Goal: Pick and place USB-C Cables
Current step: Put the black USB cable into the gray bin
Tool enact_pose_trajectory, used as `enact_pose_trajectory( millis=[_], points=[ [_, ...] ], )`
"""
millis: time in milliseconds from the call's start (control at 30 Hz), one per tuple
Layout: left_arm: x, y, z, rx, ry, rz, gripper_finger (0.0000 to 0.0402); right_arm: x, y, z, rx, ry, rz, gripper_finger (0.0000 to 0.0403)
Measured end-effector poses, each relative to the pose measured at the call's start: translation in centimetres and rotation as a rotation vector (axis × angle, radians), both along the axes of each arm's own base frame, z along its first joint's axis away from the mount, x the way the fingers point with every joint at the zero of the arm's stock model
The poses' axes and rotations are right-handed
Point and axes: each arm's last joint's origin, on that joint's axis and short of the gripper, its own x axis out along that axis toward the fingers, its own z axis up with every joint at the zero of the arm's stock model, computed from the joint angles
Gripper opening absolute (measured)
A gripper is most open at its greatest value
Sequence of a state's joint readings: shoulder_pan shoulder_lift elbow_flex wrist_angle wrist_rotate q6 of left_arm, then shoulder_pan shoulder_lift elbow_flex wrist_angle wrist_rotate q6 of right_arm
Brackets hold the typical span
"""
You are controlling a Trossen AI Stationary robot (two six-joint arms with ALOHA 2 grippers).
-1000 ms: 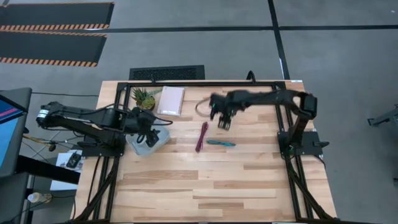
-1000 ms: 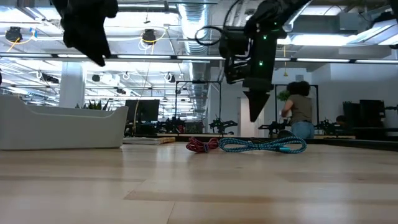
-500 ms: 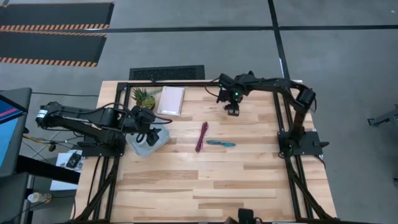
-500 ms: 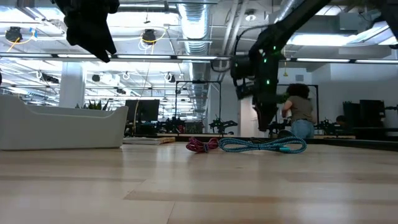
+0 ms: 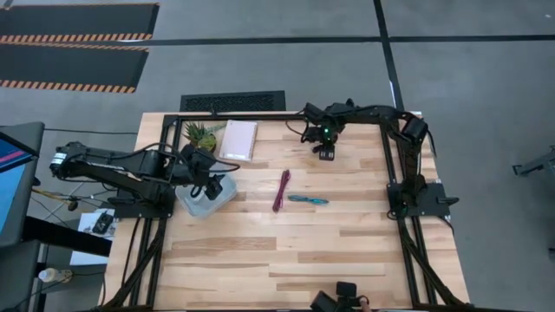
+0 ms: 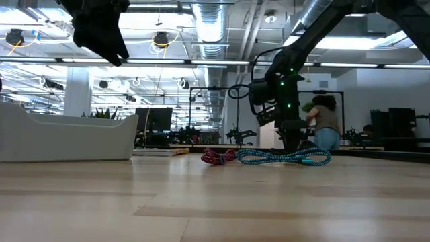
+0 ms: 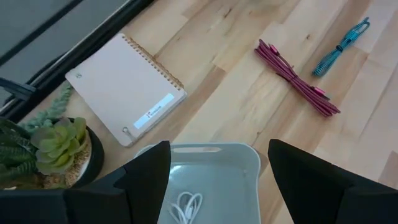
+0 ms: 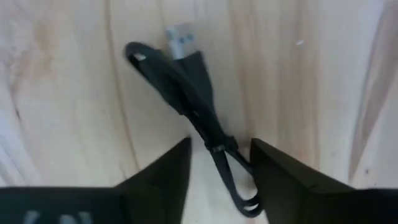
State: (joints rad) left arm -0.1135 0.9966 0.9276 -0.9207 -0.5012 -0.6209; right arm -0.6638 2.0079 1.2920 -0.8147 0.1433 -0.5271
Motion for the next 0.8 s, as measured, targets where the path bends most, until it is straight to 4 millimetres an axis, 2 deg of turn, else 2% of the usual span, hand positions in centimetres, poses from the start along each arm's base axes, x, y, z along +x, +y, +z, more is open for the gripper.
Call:
enact_pose_trajectory(
  millis=[233,400,567,700,800],
  points=[
    [0.0,0.0,0.0,0.002,-0.002,0.005,0.0258,0.6,0.7,0.3,-0.018,-0.024,-0.052,0.0023],
    [0.0,0.1,0.1,0.033,0.002,-0.003,0.0258,0.6,0.8,2.2,-0.041,-0.135,-0.155,0.0025],
    [0.5,0.2,-0.3,0.140,-0.118,-0.021,0.0258,0.5,1.5,8.6,-0.034,-0.479,-0.228,0.0008],
    [0.9,0.3,-1.4,0.184,-0.335,-0.128,0.0258,0.5,2.9,14.6,-0.019,-0.837,-0.204,0.0014],
    [0.8,0.4,-2.5,0.221,-0.562,-0.240,0.0258,0.6,4.9,18.5,-0.040,-1.045,-0.147,0.0008]
  ],
)
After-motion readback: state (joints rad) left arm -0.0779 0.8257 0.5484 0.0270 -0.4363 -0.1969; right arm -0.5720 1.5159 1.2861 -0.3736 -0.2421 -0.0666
